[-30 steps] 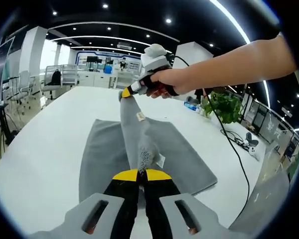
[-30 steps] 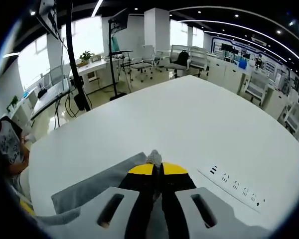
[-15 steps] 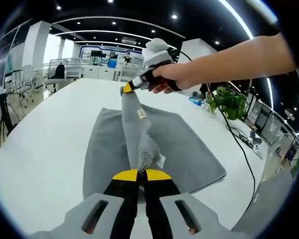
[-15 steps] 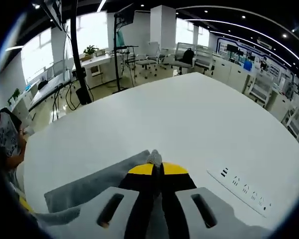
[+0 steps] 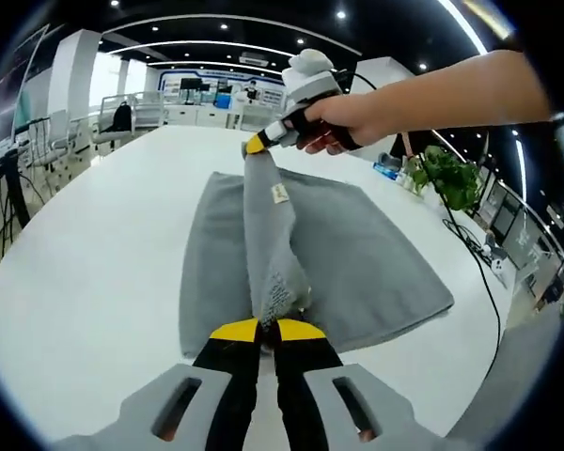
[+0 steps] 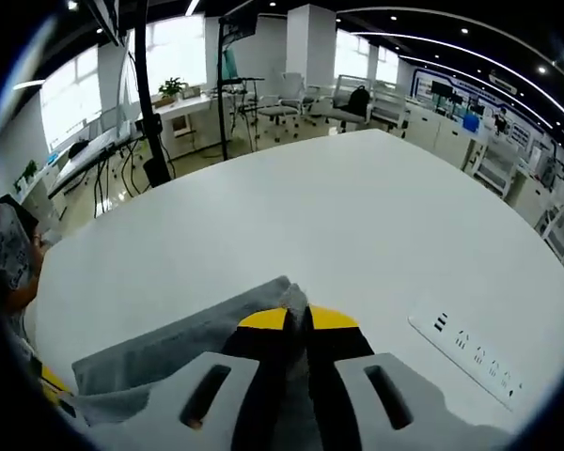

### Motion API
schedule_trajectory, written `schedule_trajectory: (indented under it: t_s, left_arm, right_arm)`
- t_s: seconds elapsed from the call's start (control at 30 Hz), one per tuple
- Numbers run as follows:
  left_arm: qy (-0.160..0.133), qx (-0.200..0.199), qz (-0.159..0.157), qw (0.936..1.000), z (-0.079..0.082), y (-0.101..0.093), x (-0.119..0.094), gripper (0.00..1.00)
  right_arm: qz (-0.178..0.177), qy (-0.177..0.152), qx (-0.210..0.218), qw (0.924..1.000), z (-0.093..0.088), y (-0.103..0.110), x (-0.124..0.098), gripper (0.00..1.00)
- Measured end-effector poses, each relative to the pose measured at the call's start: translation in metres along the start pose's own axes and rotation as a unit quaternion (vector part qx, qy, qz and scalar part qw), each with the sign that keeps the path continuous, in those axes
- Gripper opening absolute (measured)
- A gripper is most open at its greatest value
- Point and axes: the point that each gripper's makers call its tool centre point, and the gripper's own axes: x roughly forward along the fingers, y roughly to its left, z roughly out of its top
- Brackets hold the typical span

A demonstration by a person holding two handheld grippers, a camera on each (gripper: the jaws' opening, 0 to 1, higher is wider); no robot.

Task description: Fold the towel on the table until its edges align and the towel forms a compact rectangular stack.

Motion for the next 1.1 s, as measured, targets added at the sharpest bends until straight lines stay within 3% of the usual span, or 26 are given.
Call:
schedule_trajectory:
  t_s: [0.4, 0.53, 0.67, 0.8, 0.9, 1.0, 1.1]
  left_arm:
    - [-0.005, 0.015, 0.027, 0.9995, -0.002, 0.014, -0.008, 0.15]
    - [-0.036, 0.036, 0.052, 0.9973, 0.013, 0.022, -0.017, 0.17]
    - [-0.048, 0.033, 0.056, 0.9968, 0.019, 0.024, -0.022, 0.18]
    - [-0.061, 0.056, 0.064, 0.9945, 0.030, 0.021, -0.027, 0.18]
    - [-0.084, 0.102, 0.069, 0.9889, 0.043, 0.019, -0.027, 0.17]
    - [-0.069, 0.102, 0.031, 0.9919, 0.043, 0.002, -0.015, 0.17]
    - [-0.047, 0.122, 0.028, 0.9910, 0.040, 0.001, -0.002, 0.16]
  right_arm:
    - [-0.004, -0.032, 0.014, 0.9994, 0.009, -0.002, -0.008, 0.20]
    - [-0.007, -0.027, 0.016, 0.9995, 0.002, -0.008, -0.015, 0.20]
    - [-0.016, -0.024, 0.020, 0.9994, -0.005, -0.018, -0.024, 0.20]
    - [-0.023, -0.020, 0.023, 0.9993, -0.011, -0.025, -0.031, 0.21]
    - [-0.021, -0.018, 0.030, 0.9991, -0.017, -0.026, -0.038, 0.23]
    - [-0.023, -0.012, 0.022, 0.9994, -0.021, -0.027, -0.045, 0.23]
    - [-0.023, -0.011, 0.019, 0.9995, -0.025, -0.029, -0.054, 0.23]
